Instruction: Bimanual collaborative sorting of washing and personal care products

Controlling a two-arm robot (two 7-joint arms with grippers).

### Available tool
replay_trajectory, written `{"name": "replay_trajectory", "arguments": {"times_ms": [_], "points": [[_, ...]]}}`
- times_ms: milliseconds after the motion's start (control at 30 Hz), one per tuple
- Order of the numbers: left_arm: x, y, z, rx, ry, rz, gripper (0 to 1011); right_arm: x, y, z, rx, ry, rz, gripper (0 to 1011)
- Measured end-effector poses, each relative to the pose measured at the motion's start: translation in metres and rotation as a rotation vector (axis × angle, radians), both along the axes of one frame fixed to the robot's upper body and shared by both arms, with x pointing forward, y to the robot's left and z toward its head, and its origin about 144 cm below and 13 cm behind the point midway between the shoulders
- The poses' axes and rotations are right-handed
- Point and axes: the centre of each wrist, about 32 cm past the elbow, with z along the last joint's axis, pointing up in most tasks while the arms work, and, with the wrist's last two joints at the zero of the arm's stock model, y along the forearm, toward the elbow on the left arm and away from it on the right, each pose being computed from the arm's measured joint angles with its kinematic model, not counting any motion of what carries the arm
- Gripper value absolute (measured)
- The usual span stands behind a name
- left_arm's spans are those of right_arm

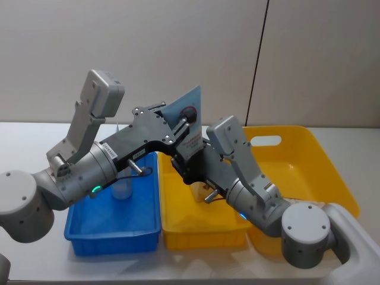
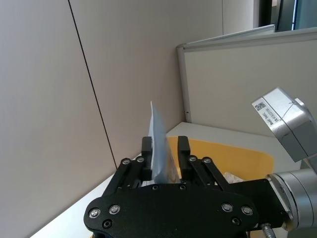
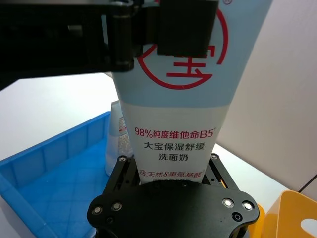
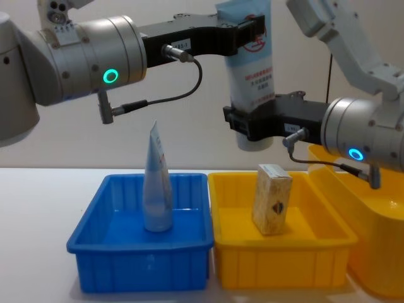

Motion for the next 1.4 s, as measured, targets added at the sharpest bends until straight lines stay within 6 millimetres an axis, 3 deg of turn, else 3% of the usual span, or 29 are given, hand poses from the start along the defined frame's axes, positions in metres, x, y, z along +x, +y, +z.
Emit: {"name": "replay_trajectory", "arguments": {"times_ms": [267,433,600,633,833,1400], "points": [[0.000,0.000,0.000,0.000,0.000,0.000,516,0.000,0.000,0.000,0.000,0.000,0.000,364],[0.000,0.000,0.000,0.000,0.000,0.000,636,0.001,-0.002,0.001,0.002,0.000,-0.005,345],[0.000,0.000,0.000,0.001,0.000,0.000,783,0.004,-0.008,0.001,0.015,-0.002,-0.034,329],[0.000,0.000,0.000,0.001,0.000,0.000,849,0.005,-0.011,0.002,0.021,-0.004,-0.047,328],[0.000,0.000,0.000,0.000,0.000,0.000,996,0.011,-0.025,0.003,0.038,-0.011,-0.102,327],[0.000,0.000,0.000,0.000,0.000,0.001,1001,0.033,-0.084,0.020,0.091,0.000,-0.349,306]]}}
